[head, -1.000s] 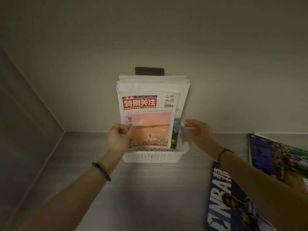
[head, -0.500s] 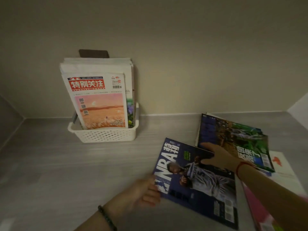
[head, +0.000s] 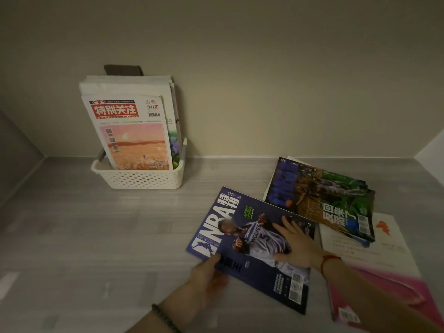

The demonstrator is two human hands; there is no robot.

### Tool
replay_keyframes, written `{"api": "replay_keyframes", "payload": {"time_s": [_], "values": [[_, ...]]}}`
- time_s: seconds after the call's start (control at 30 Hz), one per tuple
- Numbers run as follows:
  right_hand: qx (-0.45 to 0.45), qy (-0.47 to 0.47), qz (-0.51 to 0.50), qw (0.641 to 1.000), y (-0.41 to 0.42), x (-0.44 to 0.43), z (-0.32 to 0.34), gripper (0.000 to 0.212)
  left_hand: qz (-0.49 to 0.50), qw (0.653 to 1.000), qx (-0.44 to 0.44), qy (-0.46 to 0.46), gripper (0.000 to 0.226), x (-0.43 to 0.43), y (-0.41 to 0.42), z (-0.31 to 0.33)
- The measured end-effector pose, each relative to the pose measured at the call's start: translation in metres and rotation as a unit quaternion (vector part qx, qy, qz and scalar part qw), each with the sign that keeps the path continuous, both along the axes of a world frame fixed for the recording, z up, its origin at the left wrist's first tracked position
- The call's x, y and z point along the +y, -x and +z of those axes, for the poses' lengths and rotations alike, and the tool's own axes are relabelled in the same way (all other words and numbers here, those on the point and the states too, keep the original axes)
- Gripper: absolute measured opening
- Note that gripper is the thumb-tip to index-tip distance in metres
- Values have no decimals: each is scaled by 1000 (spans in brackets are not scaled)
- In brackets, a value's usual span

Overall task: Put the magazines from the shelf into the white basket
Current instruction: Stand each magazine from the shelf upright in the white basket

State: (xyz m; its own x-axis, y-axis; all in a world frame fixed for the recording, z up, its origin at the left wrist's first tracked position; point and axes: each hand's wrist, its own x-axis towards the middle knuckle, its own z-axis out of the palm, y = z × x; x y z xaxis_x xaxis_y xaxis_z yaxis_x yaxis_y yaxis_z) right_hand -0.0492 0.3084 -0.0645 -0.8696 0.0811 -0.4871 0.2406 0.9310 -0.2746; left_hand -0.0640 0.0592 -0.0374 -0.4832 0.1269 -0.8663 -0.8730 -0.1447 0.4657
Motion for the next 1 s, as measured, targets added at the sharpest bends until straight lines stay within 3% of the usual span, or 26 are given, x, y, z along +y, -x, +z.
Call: {"api": "replay_keyframes", "payload": {"time_s": [0.13, 0.3, 0.4, 0.53, 0.63, 0.77, 0.87, 1.0], "values": [[15, -3, 1, 1000, -5, -1, -3, 91, 18, 996, 80, 27, 5, 12, -7, 2], [7, 19, -3, 1000, -9, -8, 1, 90, 46, 979, 195, 26, 36, 34, -6, 10], [69, 83, -64, 992, -7, -10, 10, 92, 22, 963, 267, 14, 41, 35, 2, 21], [244, 229, -203, 920, 15, -14, 42, 86, -36, 929, 368, 11, 36, 17, 24, 48], [243, 336, -239, 878, 37, -18, 69, 72, -107, 889, 446, -6, 39, -4, 49, 72], [250, 368, -198, 873, 66, -32, 103, 26, -131, 828, 544, 44, 41, -46, 93, 110], [295, 361, -163, 870, 96, -63, 130, 24, -91, 807, 576, 90, 33, -85, 133, 140], [374, 377, -153, 833, 156, -117, 170, 21, -13, 788, 605, 114, 25, -133, 189, 183]]}}
